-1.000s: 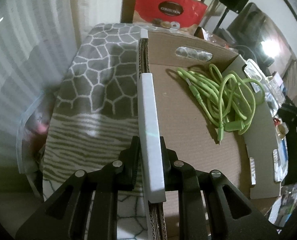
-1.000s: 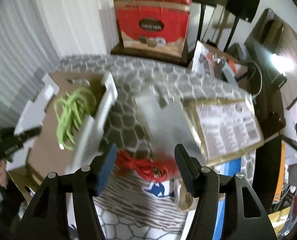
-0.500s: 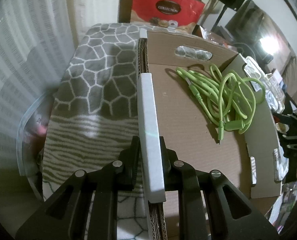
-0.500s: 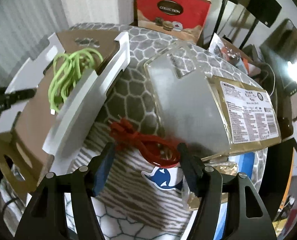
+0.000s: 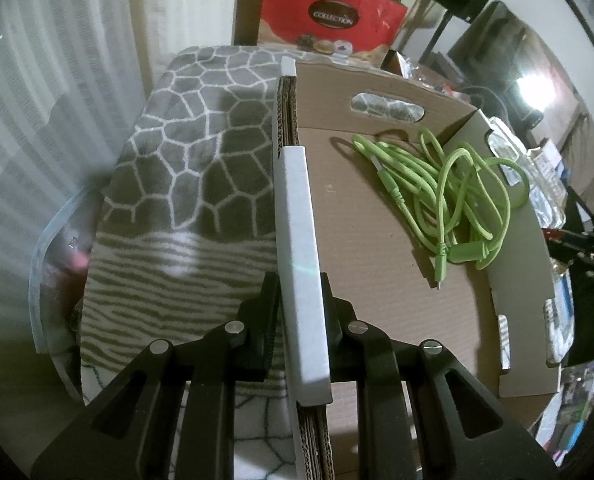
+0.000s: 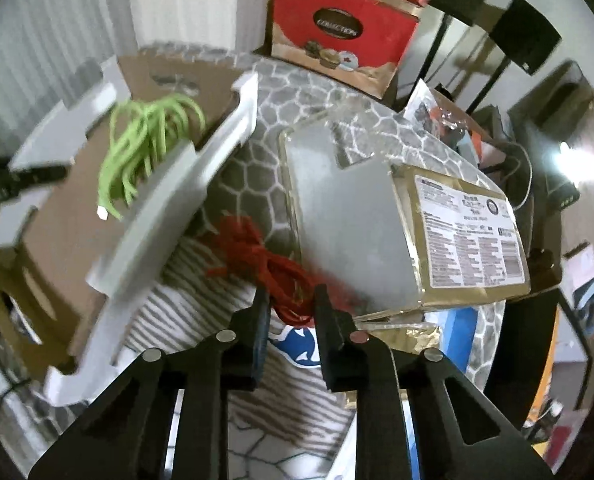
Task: Organize objects
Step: 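Grasp the red cable on the tablecloth with the right gripper, then lower the red cable into the box beside the green cable, release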
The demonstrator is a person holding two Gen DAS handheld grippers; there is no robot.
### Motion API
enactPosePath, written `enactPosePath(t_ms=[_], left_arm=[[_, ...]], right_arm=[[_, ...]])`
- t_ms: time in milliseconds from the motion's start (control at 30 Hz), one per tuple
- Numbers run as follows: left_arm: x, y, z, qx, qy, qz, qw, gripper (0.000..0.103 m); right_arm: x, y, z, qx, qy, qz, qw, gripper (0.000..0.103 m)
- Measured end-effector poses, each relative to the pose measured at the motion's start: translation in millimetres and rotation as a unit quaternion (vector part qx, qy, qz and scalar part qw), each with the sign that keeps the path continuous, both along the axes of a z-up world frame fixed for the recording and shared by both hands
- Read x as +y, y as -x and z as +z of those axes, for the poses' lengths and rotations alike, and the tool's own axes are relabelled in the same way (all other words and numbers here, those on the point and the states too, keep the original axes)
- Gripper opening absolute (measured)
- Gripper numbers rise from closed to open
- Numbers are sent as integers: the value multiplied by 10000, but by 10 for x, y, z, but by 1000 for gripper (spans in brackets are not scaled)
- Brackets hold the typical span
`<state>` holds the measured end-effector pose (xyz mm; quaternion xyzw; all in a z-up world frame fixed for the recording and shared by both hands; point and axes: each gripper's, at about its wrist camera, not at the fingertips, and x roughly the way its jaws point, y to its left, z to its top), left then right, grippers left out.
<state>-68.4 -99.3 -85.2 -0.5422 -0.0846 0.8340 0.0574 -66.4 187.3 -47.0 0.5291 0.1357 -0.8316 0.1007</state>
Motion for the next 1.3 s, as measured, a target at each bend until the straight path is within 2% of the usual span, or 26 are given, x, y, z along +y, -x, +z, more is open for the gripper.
enactPosePath(t_ms=[433,633,800,1100,1267,1300], left_arm=[[8,2,10,-3,-25,-3,10000,16],[100,-16,22,-7,-34,29,10000,16],[168,-18,27,-6,-43,79,10000,16],[199,-2,26,-9,-53,106,9999,16],[205,-4,25,-6,-61,101,9999,16],[200,-3,24,-5,-57,99,9999,16]], right_arm=[[-108,99,753,667,662,-203,9954,15],[-443,219,993,818,1202,-76,9893,16],[-813,371,830,617,1604,-7,9851,16],[-1226,629,217,268,1683,-359,9847,17],[-1436,557,32,-23,1530,-56,9882,28],[-1446,521,31,-54,1541,6,9880,34]])
